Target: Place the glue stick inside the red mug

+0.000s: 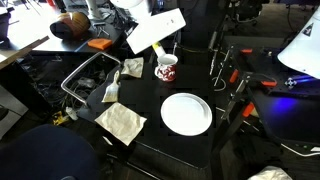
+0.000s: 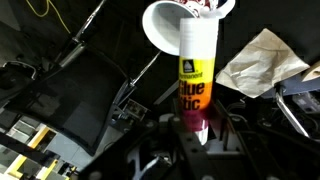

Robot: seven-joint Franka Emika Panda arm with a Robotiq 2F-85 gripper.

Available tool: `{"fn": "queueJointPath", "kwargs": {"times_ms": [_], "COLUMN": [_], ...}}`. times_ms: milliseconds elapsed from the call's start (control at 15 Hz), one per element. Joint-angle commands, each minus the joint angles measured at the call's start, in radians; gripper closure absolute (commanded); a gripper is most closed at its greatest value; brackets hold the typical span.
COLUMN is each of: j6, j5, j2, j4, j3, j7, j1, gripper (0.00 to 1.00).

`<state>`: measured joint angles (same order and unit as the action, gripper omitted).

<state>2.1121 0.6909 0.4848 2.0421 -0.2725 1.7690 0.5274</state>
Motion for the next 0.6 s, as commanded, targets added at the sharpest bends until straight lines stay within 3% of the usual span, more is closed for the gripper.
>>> {"fn": "queueJointPath", "kwargs": {"times_ms": [0, 67, 133, 400, 467, 533], "j6": [-0.117, -0.081, -0.088, -0.083, -0.083, -0.12], "j5": [0.05, 0.064, 0.068, 0.07, 0.07, 0.068], "j2": [0.006, -0.006, -0.003, -0.001, -0.001, 0.013], "j4": [-0.04, -0.017, -0.02, -0.018, -0.018, -0.033], "j3": [0.111, 0.14, 0.161, 0.184, 0.184, 0.186], "j7": [0.07, 0.062, 0.062, 0.06, 0.06, 0.071], "j1": [-0.091, -0.12, -0.136, -0.162, -0.163, -0.159], "gripper": [0.92, 0.92, 0.68, 0.68, 0.92, 0.92]}}
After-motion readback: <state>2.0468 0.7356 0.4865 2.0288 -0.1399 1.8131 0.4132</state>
